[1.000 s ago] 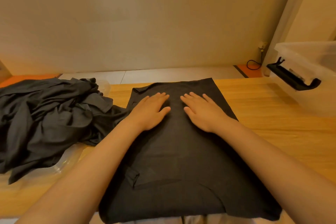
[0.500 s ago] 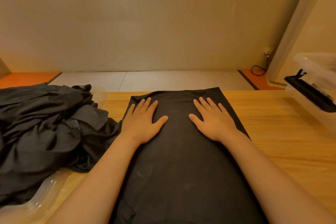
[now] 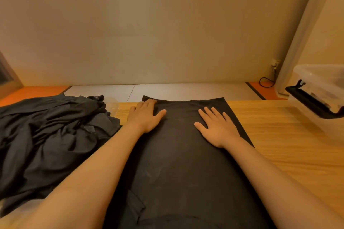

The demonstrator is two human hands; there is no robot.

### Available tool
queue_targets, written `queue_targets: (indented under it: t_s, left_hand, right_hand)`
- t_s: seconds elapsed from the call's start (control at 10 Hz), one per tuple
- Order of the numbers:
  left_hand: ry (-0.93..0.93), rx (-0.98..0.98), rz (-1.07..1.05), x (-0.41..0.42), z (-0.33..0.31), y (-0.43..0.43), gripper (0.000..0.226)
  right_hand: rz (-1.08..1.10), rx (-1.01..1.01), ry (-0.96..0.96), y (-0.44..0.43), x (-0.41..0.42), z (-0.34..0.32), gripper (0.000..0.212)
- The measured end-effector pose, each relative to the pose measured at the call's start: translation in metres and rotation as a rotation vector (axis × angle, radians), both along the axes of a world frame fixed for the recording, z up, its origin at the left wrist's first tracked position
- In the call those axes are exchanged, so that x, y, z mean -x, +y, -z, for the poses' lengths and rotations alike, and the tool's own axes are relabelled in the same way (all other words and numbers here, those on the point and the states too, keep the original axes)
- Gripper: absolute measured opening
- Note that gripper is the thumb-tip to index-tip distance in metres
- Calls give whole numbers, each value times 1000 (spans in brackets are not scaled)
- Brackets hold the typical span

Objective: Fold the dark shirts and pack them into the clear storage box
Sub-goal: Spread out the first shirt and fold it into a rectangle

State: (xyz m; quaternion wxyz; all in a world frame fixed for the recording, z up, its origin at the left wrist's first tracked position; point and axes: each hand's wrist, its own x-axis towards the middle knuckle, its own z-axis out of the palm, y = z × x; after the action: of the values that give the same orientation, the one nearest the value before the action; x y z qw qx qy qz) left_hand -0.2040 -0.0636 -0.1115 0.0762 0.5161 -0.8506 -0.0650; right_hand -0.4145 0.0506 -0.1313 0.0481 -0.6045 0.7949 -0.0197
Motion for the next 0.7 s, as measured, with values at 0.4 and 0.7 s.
queue_targets:
  t_s: [0.4, 0.7]
  left_hand:
    - [-68, -45, 57, 32, 16, 7, 74]
    - [-56, -14, 64, 24, 27, 11, 75]
  right_hand:
    - [30, 7, 11, -1, -4, 0, 64]
    - [38, 204, -21, 5, -4, -8, 59]
